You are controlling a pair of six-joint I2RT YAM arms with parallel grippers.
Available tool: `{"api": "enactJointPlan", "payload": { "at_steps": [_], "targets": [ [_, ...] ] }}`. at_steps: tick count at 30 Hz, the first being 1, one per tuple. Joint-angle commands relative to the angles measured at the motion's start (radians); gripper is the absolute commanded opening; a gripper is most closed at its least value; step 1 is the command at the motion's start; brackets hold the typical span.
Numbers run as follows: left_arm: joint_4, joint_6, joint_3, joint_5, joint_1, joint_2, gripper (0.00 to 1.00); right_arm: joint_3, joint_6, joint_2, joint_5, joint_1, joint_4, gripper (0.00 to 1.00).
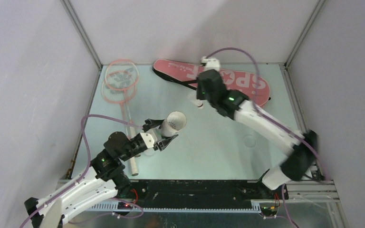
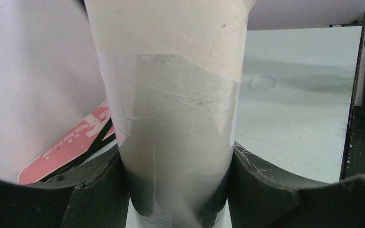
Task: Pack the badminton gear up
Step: Pick up the shuttlecock at the center of the board, then place the shuttlecock at the shuttle tube.
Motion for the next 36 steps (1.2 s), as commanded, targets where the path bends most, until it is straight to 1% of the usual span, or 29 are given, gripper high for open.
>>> {"api": "enactJointPlan", "payload": {
  "at_steps": [1,4,6,7,8,9,11,15,20,24,31,32,34,36],
  "targets": [
    [0.085,-0.017,0.028,0.030,-0.004,0.013,0.31,-0.191,-0.074,-0.360,-0.157,-0.013,0.307,0.00],
    [0.092,-0.013,0.034,0.039,-0.004,0.027,0.31,-0.234,-0.085,-0.499,-0.267,-0.017,0.362,0.00],
    [0.098,-0.012,0.038,0.042,-0.004,0.037,0.31,-0.282,-0.072,-0.583,-0.373,-0.018,0.420,0.00],
    [0.104,-0.012,0.039,0.043,-0.004,0.044,0.31,-0.291,-0.067,-0.625,-0.457,-0.018,0.440,0.00],
    [0.107,-0.014,0.041,0.046,-0.004,0.048,0.31,-0.300,-0.056,-0.640,-0.505,-0.017,0.475,0.00],
    [0.111,-0.014,0.042,0.048,-0.005,0.055,0.31,-0.301,-0.051,-0.658,-0.596,-0.014,0.491,0.00],
    [0.119,-0.018,0.044,0.051,-0.004,0.068,0.31,-0.303,0.000,-0.665,-0.715,-0.007,0.528,0.00],
    [0.131,-0.024,0.055,0.061,-0.004,0.090,0.31,-0.303,0.044,-0.629,-0.837,0.026,0.605,0.00],
    [0.153,-0.041,0.059,0.069,-0.003,0.093,0.31,-0.303,0.035,-0.580,-0.824,0.067,0.596,0.00],
    [0.172,-0.061,0.053,0.067,-0.004,0.090,0.31,-0.304,0.013,-0.551,-0.803,0.093,0.540,0.00],
    [0.213,-0.082,0.044,0.072,-0.003,0.100,0.31,-0.350,-0.025,-0.567,-0.737,0.129,0.500,0.00],
    [0.214,-0.082,0.046,0.074,-0.003,0.103,0.31,-0.351,-0.042,-0.569,-0.727,0.130,0.491,0.01],
    [0.215,-0.082,0.048,0.075,-0.004,0.105,0.31,-0.351,-0.057,-0.576,-0.725,0.133,0.482,0.11],
    [0.214,-0.082,0.048,0.079,-0.003,0.107,0.31,-0.351,-0.072,-0.588,-0.724,0.135,0.478,0.37]
  ]
}}
